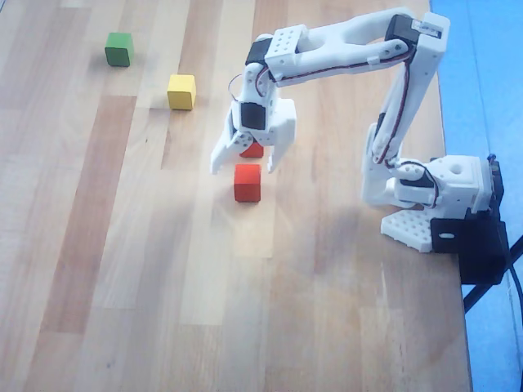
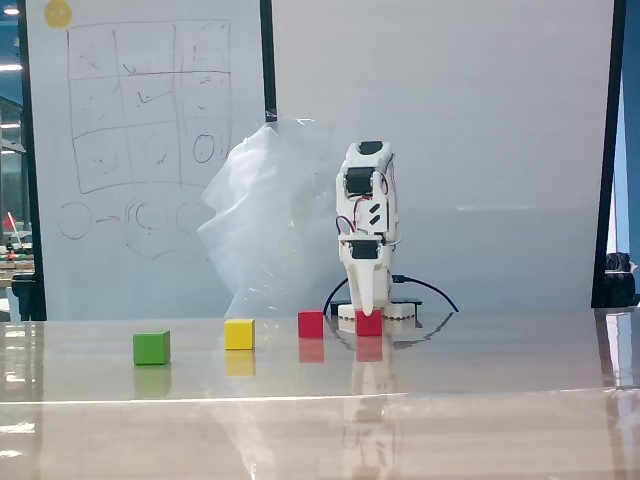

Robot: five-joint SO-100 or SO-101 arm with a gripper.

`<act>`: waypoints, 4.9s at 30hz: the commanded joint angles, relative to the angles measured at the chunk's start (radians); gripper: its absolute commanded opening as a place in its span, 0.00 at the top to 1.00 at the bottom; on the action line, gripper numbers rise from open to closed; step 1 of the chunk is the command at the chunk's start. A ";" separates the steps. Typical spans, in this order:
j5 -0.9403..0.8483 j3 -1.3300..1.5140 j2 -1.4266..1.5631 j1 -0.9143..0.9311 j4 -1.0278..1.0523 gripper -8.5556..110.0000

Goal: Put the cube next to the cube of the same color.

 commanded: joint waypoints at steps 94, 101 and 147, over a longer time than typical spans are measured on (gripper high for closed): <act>-0.313 -0.591 -0.518 0.453 -0.087 0.93; -0.295 -0.577 -0.518 0.456 -0.069 0.89; 0.126 0.635 1.341 -0.055 -0.166 0.93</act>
